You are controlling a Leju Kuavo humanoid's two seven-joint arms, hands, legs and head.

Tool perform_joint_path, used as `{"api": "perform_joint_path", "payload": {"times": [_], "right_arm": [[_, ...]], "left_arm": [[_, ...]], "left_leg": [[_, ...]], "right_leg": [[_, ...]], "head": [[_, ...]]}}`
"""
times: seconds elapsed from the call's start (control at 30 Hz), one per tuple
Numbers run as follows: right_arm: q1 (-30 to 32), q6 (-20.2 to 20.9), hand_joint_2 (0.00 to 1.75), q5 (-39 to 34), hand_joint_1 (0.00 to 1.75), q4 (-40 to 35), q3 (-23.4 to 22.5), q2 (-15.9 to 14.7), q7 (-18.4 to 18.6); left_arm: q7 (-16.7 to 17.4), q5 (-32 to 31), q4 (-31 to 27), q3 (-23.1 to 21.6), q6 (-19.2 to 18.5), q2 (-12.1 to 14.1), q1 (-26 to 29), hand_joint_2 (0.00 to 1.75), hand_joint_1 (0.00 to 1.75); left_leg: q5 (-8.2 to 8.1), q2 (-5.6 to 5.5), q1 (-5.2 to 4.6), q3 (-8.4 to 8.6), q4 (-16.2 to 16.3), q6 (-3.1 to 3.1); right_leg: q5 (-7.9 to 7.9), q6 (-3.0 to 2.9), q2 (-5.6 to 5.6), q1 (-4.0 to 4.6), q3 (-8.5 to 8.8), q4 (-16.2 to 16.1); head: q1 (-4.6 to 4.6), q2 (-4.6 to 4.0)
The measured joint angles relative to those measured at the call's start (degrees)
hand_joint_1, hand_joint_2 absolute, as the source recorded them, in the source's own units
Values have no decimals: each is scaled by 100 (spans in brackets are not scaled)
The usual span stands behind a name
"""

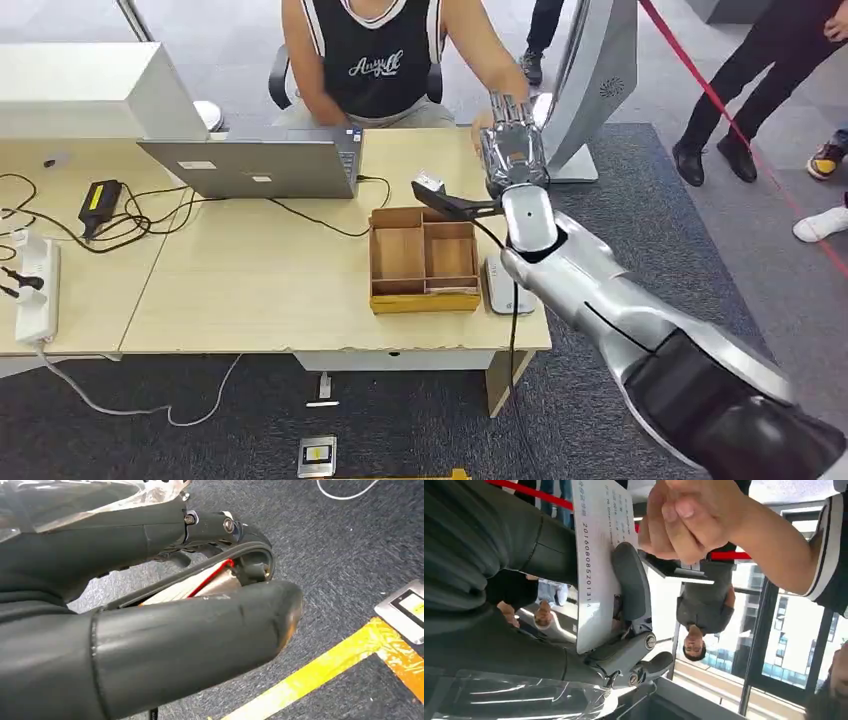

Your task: Pass the card to the sensor for recognition and then transmit it.

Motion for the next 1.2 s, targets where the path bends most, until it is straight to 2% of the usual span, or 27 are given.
{"api": "perform_joint_path", "payload": {"times": [0.67, 0.97, 1.2], "right_arm": [[-12, -39, 175, -72, 175, 184, 4, 18, -37], [121, 184, 175, -300, 175, 124, -15, -457, 219], [448, 164, 175, -494, 175, -42, -66, -879, 354]], "left_arm": [[-9, 33, 0, 0, 11, 4, 2, 0, 0], [20, 42, 0, 0, 28, 7, 20, 0, 0], [61, 26, 0, 0, 28, 7, 48, 0, 0]], "left_leg": [[0, 0, 0, 1, 1, 0], [-1, 0, -3, 2, 3, 1], [-1, 1, -2, 3, 2, 1]], "right_leg": [[0, 0, 0, 0, 0, -1], [1, 2, 0, -2, 2, -3], [1, 2, 1, -2, 1, -3]], "head": [[0, 0], [-2, 0], [0, 0]]}}
